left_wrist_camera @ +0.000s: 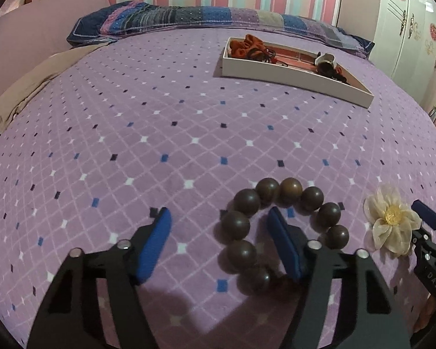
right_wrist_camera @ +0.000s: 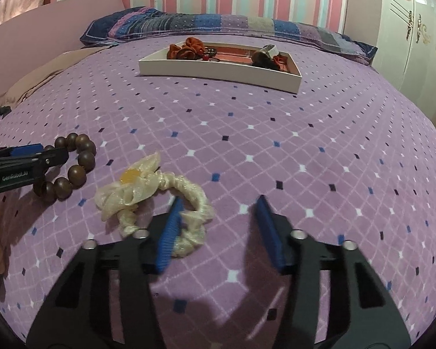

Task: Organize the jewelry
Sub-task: 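Close left tool on the bead bracelet while right tool grips the cream flower scrunchie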

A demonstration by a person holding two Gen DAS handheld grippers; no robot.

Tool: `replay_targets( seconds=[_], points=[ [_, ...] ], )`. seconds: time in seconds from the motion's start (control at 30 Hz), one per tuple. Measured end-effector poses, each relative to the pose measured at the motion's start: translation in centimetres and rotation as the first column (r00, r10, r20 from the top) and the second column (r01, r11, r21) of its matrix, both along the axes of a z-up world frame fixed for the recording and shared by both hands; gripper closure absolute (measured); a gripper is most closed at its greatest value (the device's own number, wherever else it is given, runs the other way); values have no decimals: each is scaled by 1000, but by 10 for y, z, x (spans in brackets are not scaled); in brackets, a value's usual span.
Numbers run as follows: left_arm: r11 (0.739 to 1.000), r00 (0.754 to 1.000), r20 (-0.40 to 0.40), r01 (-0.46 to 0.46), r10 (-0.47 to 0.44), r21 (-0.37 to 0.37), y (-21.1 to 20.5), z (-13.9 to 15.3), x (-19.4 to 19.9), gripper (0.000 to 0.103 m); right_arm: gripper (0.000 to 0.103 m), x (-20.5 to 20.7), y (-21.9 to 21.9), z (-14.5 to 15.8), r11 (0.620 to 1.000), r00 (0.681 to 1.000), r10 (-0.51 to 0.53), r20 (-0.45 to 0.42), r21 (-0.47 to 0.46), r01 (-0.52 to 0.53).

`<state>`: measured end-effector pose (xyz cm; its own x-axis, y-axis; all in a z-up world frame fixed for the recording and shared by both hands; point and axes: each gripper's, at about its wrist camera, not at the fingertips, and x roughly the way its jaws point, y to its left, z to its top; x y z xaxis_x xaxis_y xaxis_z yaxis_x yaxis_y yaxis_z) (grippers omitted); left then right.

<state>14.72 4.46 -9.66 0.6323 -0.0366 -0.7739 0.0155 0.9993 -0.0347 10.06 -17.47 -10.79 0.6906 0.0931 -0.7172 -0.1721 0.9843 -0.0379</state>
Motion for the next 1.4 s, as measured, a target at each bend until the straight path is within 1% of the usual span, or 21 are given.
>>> replay_targets(
  seconds=[0.03,0.07,0.1,0.13,0.17,0.23,0.3,0.37,0.43,0.7,0.93,1.23,1.4],
  points=[
    [1000,1000,0,4,-4,0,0,0,0,52,72,0,1,0,1000,1000,7,0,-2,-7],
    [1000,1000,0,9,-9,-3,0,1,0,54,78,-1,2,0,1000,1000,12,1,-4,-12],
    [1000,1000,0,16,-16,-1,-1,1,-1,59,85,-1,3,0,1000,1000,19,1,-4,-19],
    [1000,1000,1,21,-21,4,-3,1,-1,65,88,-1,3,0,1000,1000,27,1,-3,-27],
    [1000,1000,1,30,-30,7,-5,1,-2,68,91,-1,3,1,1000,1000,30,2,-1,-30],
    [999,999,-1,43,-43,5,-7,2,-3,78,92,-1,2,1,999,999,33,0,9,-33],
    [999,999,-1,44,-44,6,-8,3,-4,79,94,-1,0,3,999,999,39,0,13,-39],
    [999,999,-1,43,-43,-10,-7,4,-4,80,94,-1,-1,5,999,999,44,2,9,-44],
    [999,999,9,49,-49,-24,-8,10,-6,84,95,1,-5,7,999,999,46,0,16,-46],
    [996,993,88,83,-81,-17,-24,42,-15,84,95,7,-15,22,998,999,42,26,36,-43],
    [993,987,122,110,-104,-39,-37,59,-6,84,95,27,-23,40,998,998,36,50,52,-39],
    [988,979,151,147,-140,-37,-59,84,28,84,95,69,-33,71,998,995,21,94,58,-27],
    [987,971,183,160,-153,-21,-70,109,63,84,95,107,-43,92,998,992,-14,122,65,6]
  ],
)
